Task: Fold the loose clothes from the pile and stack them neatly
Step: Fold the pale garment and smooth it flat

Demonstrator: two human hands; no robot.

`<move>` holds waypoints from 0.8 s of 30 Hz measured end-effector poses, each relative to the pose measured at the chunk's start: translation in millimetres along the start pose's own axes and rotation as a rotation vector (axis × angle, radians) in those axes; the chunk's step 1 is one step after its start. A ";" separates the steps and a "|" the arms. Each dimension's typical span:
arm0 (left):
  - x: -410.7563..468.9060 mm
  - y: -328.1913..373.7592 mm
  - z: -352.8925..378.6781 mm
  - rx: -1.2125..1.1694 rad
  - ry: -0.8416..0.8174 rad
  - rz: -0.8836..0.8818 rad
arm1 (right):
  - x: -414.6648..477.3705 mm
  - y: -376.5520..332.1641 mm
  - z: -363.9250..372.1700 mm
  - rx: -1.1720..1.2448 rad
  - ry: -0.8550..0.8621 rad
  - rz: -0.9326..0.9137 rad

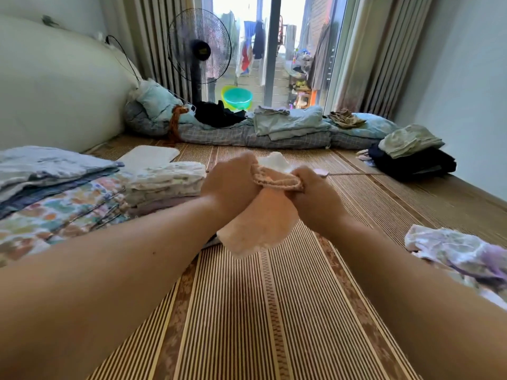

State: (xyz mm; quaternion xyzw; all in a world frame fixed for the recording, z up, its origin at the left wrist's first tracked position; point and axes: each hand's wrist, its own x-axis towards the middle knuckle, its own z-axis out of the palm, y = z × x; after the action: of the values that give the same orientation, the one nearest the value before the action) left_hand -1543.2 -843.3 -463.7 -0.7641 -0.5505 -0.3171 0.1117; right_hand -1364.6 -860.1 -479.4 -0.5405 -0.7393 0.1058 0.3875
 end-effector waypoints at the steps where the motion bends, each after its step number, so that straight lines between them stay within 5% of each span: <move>1: -19.6 -0.1 2.8 0.092 -0.033 0.072 | -15.5 4.1 3.3 -0.041 -0.070 -0.009; 3: -65.7 -4.5 6.7 0.078 -0.157 0.125 | -56.7 10.8 11.8 -0.131 -0.244 -0.025; 6: -141.1 -6.5 10.0 -0.268 -0.394 0.037 | -128.2 19.8 26.5 -0.166 -0.470 -0.001; 11: -244.5 -9.4 23.9 -0.265 -0.690 0.130 | -215.1 27.4 48.2 -0.198 -0.785 0.076; 24: -255.3 -35.4 62.0 -0.242 -0.899 0.125 | -220.2 39.6 52.0 -0.010 -0.700 0.173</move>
State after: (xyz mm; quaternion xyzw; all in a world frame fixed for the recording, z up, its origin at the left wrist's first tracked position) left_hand -1602.2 -994.7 -673.1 -0.8650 -0.4561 -0.0093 -0.2087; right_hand -1346.5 -1025.0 -638.4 -0.5339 -0.7792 0.3133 0.0980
